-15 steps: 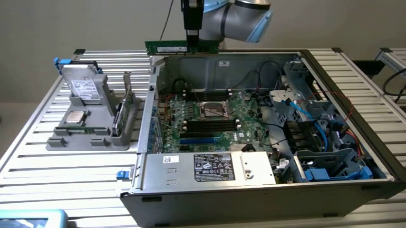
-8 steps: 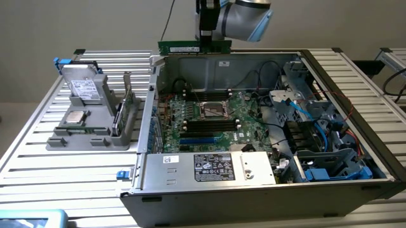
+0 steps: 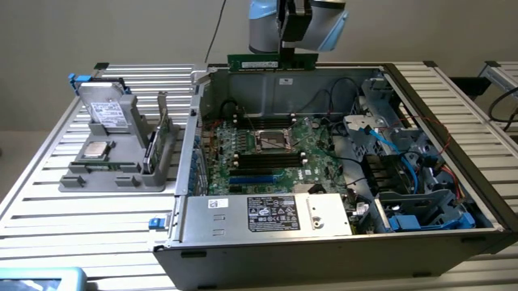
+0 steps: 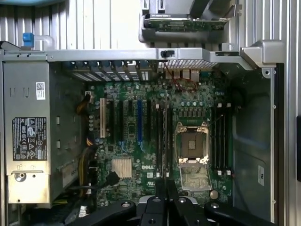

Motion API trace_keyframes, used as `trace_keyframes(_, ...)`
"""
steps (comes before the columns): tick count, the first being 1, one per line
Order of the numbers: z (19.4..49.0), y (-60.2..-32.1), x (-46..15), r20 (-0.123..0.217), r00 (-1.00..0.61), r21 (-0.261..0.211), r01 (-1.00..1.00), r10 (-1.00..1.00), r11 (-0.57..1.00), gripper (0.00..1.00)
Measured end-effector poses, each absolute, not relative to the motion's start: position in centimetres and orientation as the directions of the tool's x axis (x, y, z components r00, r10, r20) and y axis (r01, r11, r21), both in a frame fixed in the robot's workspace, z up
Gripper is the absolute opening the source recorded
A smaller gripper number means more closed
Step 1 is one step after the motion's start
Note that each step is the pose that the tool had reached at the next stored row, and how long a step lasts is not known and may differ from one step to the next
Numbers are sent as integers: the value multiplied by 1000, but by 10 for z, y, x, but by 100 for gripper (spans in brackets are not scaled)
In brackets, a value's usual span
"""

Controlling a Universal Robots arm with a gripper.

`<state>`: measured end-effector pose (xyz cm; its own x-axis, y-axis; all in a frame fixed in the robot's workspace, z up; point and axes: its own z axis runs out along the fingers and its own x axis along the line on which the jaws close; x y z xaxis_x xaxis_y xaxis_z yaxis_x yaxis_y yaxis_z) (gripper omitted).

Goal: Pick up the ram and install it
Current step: 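Pick up the ram and move it above insertion slot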

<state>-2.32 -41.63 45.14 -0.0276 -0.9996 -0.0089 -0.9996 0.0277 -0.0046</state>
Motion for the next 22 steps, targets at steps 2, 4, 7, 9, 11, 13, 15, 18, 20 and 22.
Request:
trace_keyframes(2,451,-413,-21,-9,-28,-5,-1000,-1000,28,12)
trace_keyframes(4,450,-410,-21,-9,-28,-5,-1000,-1000,28,12)
trace_keyframes(7,449,-407,-21,-9,-28,-5,-1000,-1000,28,12)
trace_keyframes(9,448,-404,-21,-9,-28,-4,-1000,-1000,28,12)
trace_keyframes(11,447,-402,-21,-9,-28,-5,-1000,-1000,28,12)
trace_keyframes(13,446,-400,-21,-9,-28,-5,-1000,-1000,28,12)
trace_keyframes(15,445,-398,-20,-9,-28,-4,-1000,-1000,28,12)
trace_keyframes(18,442,-396,-20,-9,-28,-4,-1000,-1000,28,12)
trace_keyframes(20,441,-394,-20,-9,-28,-4,-1000,-1000,28,12)
trace_keyframes(22,439,-393,-20,-9,-28,-4,-1000,-1000,28,12)
